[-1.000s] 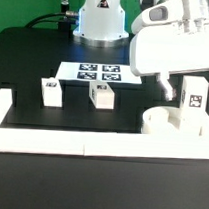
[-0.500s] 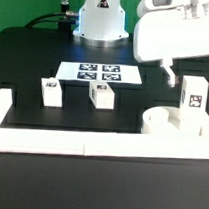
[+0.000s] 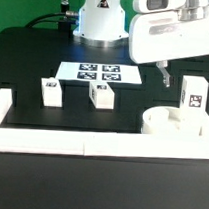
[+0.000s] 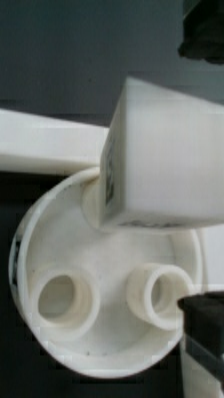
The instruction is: Assemble stool
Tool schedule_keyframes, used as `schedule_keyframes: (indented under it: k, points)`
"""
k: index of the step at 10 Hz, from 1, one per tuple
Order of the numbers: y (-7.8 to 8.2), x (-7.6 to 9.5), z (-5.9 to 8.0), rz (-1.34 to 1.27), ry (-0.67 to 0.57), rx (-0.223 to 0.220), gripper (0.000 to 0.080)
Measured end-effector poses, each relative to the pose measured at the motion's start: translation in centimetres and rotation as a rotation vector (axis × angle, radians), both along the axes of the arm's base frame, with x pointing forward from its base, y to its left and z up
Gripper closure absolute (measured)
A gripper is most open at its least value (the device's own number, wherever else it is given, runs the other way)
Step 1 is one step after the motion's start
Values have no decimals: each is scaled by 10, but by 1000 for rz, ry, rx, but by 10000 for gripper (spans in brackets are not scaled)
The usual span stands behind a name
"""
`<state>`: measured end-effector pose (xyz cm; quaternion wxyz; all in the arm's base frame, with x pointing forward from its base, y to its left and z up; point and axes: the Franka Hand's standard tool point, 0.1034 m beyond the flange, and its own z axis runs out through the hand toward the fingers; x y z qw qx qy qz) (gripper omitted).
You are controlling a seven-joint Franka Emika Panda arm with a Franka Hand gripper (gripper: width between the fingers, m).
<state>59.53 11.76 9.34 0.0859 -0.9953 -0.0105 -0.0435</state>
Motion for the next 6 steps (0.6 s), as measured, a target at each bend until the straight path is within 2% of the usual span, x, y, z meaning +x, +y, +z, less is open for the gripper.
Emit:
schedule_keyframes:
  k: [3,4,5,6]
  points:
    - [0,2,1,-13,34,-2,151]
    - [-2,1,6,-49,96,-56,151]
    - [2,8,8,-71,100,-82,151]
    - [6,8,2,-95,90,-86,151]
